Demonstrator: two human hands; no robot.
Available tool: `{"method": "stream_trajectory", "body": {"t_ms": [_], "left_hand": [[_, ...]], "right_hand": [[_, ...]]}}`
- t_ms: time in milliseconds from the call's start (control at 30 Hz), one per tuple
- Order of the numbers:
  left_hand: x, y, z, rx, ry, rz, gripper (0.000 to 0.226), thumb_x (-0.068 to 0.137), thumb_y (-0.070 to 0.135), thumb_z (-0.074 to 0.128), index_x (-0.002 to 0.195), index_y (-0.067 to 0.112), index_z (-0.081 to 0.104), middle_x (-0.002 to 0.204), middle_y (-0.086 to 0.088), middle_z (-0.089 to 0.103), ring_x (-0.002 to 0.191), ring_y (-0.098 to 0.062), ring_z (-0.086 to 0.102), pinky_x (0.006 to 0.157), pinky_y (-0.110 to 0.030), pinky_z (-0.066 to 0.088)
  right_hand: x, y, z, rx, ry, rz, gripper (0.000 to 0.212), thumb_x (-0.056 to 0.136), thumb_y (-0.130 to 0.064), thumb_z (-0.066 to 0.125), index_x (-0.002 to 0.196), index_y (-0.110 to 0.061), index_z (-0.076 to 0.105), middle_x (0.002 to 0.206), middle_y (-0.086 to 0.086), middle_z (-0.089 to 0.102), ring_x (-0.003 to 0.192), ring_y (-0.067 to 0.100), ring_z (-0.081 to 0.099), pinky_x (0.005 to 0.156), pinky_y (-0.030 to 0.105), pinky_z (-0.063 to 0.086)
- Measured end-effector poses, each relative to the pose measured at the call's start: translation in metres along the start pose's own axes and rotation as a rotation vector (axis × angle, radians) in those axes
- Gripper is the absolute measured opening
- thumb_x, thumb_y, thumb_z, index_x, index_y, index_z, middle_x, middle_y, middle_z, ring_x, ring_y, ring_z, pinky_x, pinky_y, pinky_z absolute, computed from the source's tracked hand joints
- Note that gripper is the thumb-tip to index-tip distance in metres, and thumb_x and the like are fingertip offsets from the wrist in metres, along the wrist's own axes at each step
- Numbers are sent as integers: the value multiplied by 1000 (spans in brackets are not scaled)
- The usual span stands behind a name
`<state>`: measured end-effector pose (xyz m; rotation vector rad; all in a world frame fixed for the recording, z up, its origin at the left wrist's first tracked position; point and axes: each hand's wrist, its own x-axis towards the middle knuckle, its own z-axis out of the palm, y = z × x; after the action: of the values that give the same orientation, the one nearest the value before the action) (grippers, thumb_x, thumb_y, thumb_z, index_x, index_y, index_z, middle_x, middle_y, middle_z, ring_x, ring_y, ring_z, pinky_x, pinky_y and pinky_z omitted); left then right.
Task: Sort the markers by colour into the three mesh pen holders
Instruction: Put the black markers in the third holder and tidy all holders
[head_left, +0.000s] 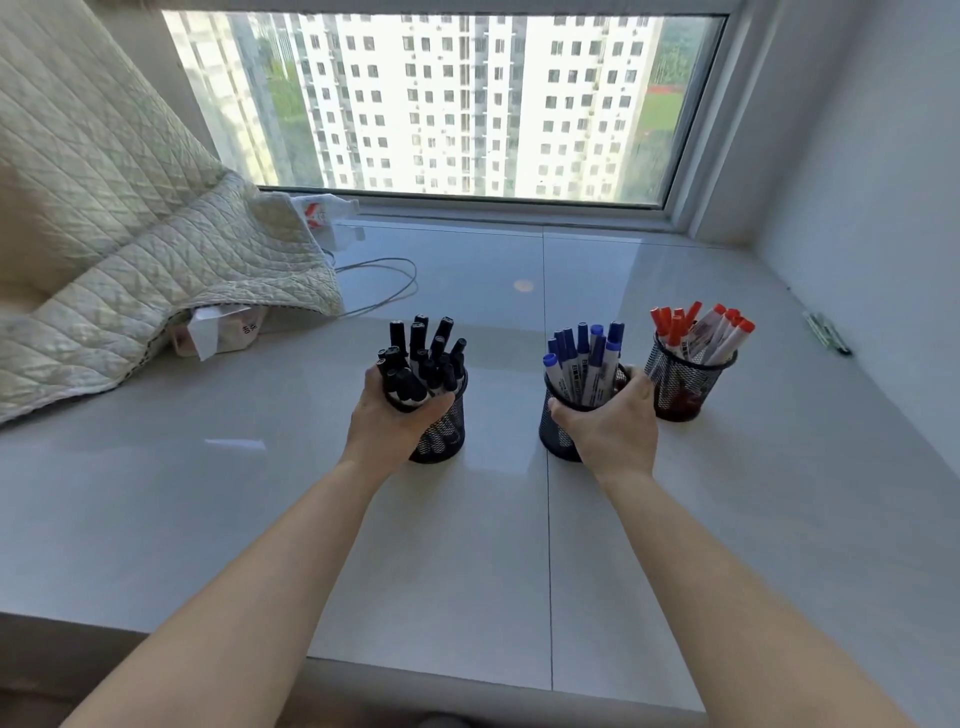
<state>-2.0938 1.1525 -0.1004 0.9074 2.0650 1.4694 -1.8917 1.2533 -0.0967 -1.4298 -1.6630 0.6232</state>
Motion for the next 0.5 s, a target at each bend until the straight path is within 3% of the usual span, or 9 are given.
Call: {"method": "stream_trajectory", "body": {"t_ms": [67,133,200,300,400,500], "left_hand": [[-4,-1,1,-16,23,-7,64,69,36,77,121,21,43,119,2,55,111,-17,53,94,-33,45],[-16,0,4,-41,77,-41,79,71,39,76,135,17,35,130,3,43,115,-13,48,101,-35,40],[-35,0,9,-88,197,-109,80,73,39,74,136,14,32,125,2,37,107,-11,47,96,-30,39],[-65,4,15,-149,340,-163,46,78,32,71,114,14,47,110,-1,48,86,-13,53,81,-29,42],[-90,10,23,-111,189,-81,14,84,30,63,92,22,54,84,11,57,84,-13,58,69,-21,38],[-111,19,29,-24,17,84,11,84,41,61,81,31,56,74,12,59,70,-1,56,55,-7,38]], "right_hand": [[-10,0,-3,-3,-11,-11,83,59,-38,81,123,-7,37,116,6,48,105,22,51,81,30,44],[-23,-2,-6,13,-20,-10,82,59,-37,80,122,-9,37,115,4,47,104,20,50,80,28,43],[-36,-4,-9,42,-29,-11,80,58,-36,80,121,-10,37,113,3,46,104,20,50,82,30,45],[-60,-8,-15,55,-38,-9,80,57,-36,79,121,-10,38,110,1,44,105,21,50,85,35,48],[-83,-10,-22,42,-28,-18,82,56,-37,79,122,-9,37,106,-3,41,105,22,49,85,33,47],[-102,-12,-29,47,-14,-12,84,56,-38,79,123,-9,36,105,-5,38,106,23,49,84,33,47]]}}
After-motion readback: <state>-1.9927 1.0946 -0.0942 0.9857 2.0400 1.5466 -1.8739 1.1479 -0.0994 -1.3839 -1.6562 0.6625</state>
